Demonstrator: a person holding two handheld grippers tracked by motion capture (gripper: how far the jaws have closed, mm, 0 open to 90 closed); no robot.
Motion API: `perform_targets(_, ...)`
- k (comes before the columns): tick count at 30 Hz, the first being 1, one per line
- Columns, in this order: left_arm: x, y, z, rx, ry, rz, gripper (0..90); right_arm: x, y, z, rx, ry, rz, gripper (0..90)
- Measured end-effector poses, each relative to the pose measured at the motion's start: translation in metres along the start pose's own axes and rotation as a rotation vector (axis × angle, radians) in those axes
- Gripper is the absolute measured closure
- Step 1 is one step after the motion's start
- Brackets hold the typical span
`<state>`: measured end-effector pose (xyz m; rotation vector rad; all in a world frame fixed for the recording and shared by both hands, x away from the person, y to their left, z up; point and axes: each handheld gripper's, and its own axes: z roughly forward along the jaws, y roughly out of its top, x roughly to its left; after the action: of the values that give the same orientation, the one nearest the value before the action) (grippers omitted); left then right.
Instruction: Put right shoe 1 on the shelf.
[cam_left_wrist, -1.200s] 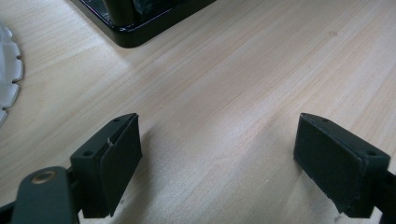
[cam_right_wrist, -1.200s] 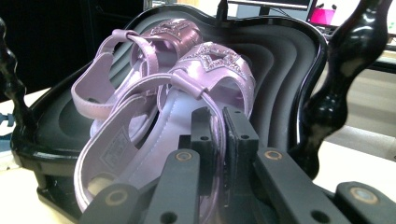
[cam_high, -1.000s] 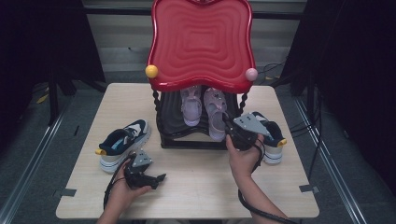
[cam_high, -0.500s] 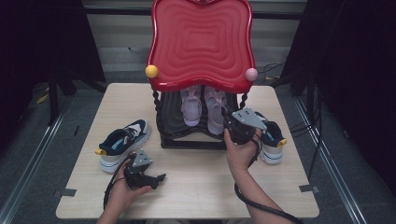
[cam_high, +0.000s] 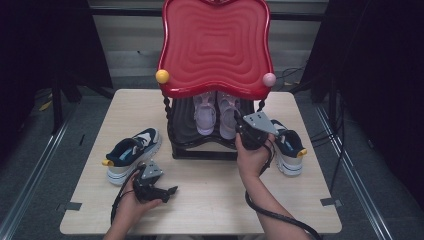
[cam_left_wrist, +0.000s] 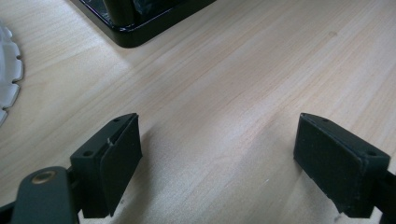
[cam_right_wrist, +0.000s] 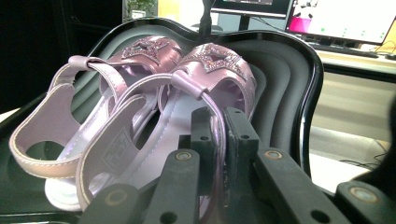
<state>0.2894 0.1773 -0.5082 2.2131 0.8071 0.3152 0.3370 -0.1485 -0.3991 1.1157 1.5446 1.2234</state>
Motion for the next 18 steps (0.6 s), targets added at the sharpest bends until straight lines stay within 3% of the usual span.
perform_targets(18,0.000,0.000,0.000,0.004,0.002,0.007,14.6,0.008,-0.001,0.017,-0.002,-0.044,-0.027,83.0)
